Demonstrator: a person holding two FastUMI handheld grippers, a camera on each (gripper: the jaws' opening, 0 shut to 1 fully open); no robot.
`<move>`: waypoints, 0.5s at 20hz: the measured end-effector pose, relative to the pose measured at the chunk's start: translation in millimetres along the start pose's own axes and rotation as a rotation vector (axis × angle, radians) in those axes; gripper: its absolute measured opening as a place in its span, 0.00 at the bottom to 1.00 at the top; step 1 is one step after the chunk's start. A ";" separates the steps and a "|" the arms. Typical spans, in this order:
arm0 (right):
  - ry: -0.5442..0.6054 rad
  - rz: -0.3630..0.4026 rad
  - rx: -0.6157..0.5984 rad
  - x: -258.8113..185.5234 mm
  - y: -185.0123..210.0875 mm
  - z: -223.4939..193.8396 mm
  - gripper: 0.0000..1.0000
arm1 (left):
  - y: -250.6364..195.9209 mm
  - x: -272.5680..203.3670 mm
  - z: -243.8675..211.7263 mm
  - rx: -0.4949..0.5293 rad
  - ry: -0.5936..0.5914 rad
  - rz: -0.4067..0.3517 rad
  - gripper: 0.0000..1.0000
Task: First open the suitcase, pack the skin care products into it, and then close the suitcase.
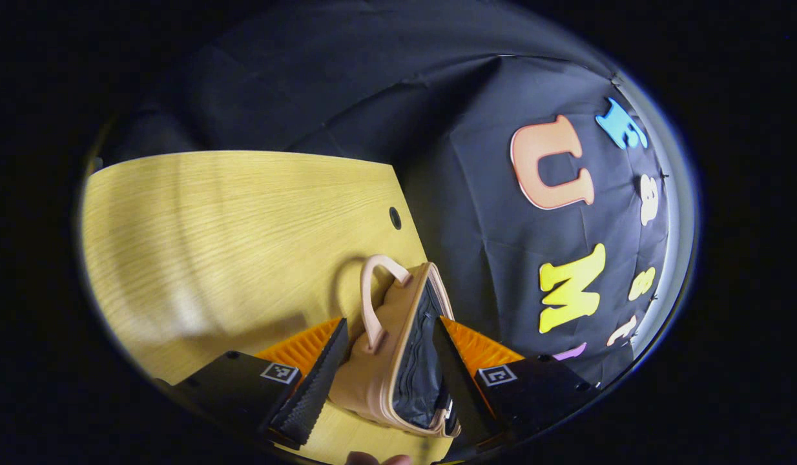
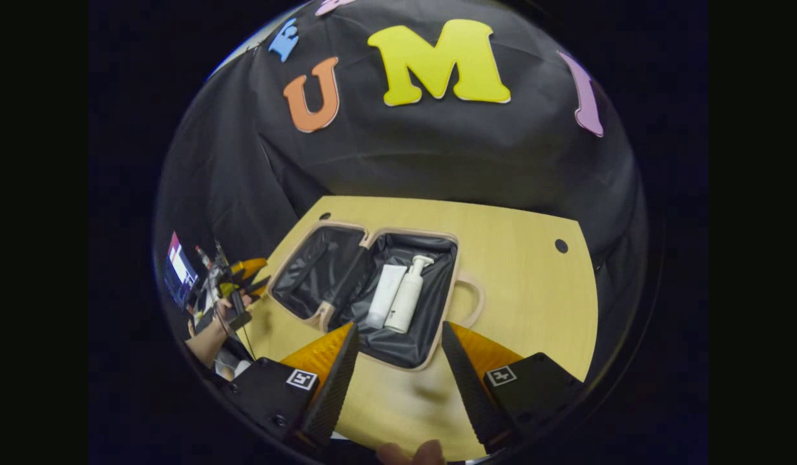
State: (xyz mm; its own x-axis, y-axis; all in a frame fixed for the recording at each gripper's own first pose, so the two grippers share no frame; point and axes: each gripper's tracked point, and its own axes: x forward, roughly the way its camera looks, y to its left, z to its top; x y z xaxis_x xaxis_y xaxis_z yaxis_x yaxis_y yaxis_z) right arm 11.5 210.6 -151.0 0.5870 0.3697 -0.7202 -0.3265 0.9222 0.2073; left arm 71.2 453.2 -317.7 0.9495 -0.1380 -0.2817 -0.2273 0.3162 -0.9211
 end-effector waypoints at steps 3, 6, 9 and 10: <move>-0.030 0.015 0.022 -13.2 2.5 5.1 0.76 | 1.5 20.3 5.6 -0.043 0.013 -0.009 0.85; -0.042 0.020 0.043 -19.8 6.9 5.0 0.76 | -1.8 38.0 13.9 -0.091 -0.006 -0.031 0.96; -0.046 0.007 0.056 -25.6 7.6 4.3 0.76 | -7.4 56.9 10.6 -0.140 0.008 -0.044 0.83; -0.060 -0.001 0.060 -29.8 7.1 7.5 0.72 | -4.2 62.5 9.2 -0.139 0.009 -0.031 0.82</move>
State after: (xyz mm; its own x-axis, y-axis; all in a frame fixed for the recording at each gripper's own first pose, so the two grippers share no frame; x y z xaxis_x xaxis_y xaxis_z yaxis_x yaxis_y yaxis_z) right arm -2.8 206.9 -123.2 0.6313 0.3732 -0.6798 -0.2822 0.9271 0.2468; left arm 133.5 451.9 -328.9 0.9546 -0.1542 -0.2548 -0.2268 0.1784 -0.9575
